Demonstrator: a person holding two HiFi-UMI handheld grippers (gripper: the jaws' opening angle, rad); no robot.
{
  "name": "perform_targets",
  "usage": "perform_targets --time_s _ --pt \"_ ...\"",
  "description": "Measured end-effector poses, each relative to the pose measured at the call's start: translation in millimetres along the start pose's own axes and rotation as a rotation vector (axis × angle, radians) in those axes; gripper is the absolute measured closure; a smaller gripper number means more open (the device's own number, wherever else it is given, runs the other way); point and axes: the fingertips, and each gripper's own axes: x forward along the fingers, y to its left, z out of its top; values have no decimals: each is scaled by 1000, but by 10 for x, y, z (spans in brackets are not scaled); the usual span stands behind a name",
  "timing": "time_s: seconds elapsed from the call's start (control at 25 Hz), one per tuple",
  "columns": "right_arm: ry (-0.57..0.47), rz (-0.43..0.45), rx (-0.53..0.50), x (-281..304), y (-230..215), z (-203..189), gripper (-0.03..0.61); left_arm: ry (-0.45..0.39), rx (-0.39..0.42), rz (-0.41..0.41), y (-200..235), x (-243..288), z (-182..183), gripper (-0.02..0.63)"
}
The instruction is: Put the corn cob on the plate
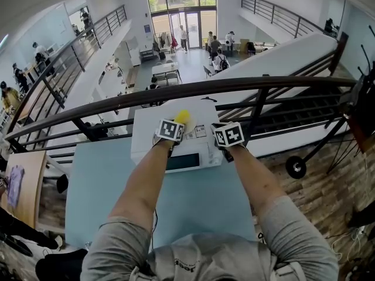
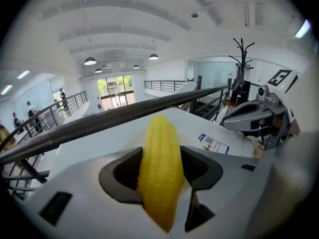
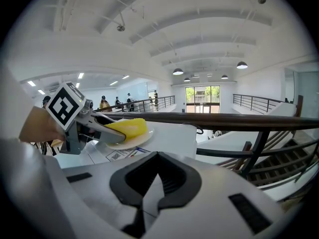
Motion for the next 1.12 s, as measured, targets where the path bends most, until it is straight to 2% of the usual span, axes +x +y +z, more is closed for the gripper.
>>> perform_targets --time_s 0.96,1.12 --pt "8 -1 -2 -19 -4 -35 561 -6 -11 -10 -32 8 8 373" --pt "11 -2 1 -20 -10 -61 561 -30 -44 -40 -47 -8 35 327"
